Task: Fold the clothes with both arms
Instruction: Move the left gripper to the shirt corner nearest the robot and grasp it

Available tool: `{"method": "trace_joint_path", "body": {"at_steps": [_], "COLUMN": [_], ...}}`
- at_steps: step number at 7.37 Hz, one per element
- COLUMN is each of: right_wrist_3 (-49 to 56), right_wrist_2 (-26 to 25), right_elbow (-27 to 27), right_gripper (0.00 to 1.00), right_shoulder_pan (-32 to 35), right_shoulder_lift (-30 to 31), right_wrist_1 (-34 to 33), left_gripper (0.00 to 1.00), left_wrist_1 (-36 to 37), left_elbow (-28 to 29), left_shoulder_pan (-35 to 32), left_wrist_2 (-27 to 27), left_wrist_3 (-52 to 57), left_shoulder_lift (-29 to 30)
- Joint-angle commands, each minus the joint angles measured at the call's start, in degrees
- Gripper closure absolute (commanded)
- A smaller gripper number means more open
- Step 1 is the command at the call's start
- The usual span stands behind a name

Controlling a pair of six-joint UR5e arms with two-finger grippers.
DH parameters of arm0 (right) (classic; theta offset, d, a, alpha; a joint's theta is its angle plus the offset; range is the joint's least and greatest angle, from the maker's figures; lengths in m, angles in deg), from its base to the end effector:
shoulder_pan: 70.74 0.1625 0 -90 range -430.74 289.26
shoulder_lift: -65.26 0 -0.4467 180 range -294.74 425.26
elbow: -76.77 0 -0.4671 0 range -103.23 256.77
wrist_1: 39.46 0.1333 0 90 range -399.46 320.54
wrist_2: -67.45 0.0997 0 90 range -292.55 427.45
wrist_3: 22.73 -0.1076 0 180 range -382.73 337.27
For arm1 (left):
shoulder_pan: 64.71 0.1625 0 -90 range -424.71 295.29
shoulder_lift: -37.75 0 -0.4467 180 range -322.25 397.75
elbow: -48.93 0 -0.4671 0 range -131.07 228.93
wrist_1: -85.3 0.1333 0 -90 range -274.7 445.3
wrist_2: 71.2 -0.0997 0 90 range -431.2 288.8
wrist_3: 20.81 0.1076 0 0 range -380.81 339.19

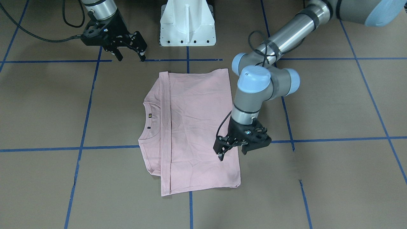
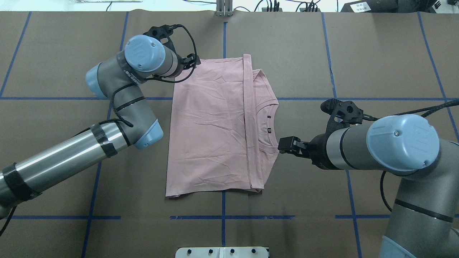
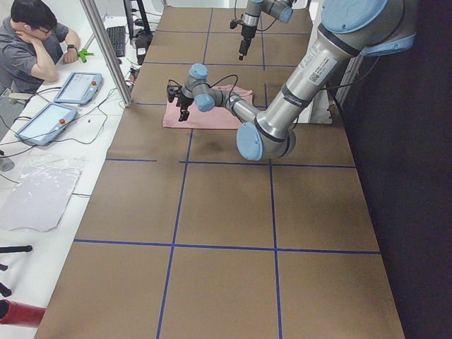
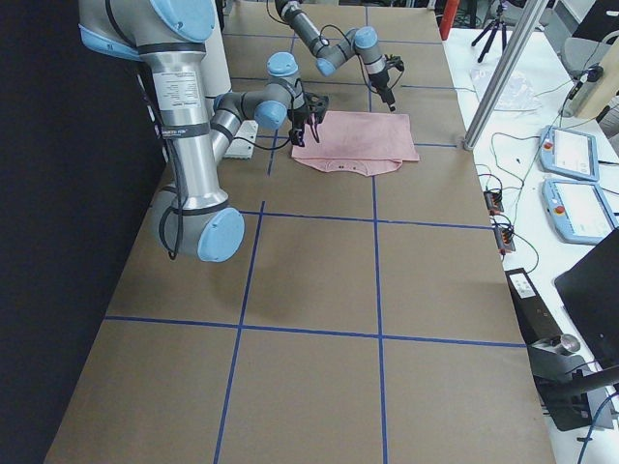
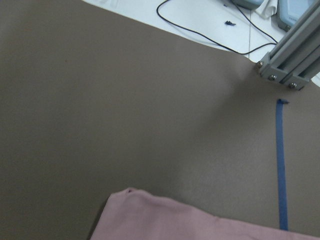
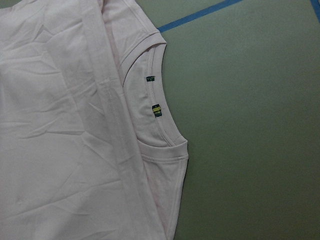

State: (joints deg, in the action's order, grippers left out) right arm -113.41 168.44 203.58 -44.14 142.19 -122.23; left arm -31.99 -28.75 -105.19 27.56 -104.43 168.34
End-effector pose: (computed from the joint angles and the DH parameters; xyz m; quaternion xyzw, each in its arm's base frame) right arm -0.4367 -0.3448 0.2141 0.0247 -0.4825 0.1617 0.8605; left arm 0.5677 -0.6382 0.2584 0.1228 0.4533 -0.2246 0.8538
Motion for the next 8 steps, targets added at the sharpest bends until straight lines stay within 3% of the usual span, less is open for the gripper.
{"method": "trace_joint_path", "body": {"at_steps": [1,2,3,5,8], "right_wrist_3": [0.1,0.0,0.0,0.0,0.0], "right_wrist_2": [0.0,-0.1,-0.1,-0.1,-0.1], "right_elbow": [-0.5,-0.6,-0.5,-0.5,-0.5], "right_gripper": [0.00,0.00,0.00,0.00,0.00], "right_shoulder_pan": [-0.4,-0.8,-0.9,-1.3,-1.3], "right_shoulder_lift": [-0.2,-0.3,-0.3,-0.3,-0.3], "right_wrist_1": [-0.3,-0.3,-0.3,-0.3,-0.3], "left_gripper": [0.00,0.00,0.00,0.01,0.03], "left_wrist_1": [13.2,18.4,22.4,26.6,26.9], "left_elbow": [-22.2,-31.0,-34.2,-33.9,-31.0], "left_shoulder_pan": [1.8,7.7,13.3,23.4,26.6], "left_wrist_2": [4.9,3.8,0.8,-2.8,-4.4], "left_wrist_3": [-6.3,-12.8,-20.6,-32.3,-35.2], "left_shoulder_lift": [-11.4,-16.7,-17.6,-17.8,-16.6]}}
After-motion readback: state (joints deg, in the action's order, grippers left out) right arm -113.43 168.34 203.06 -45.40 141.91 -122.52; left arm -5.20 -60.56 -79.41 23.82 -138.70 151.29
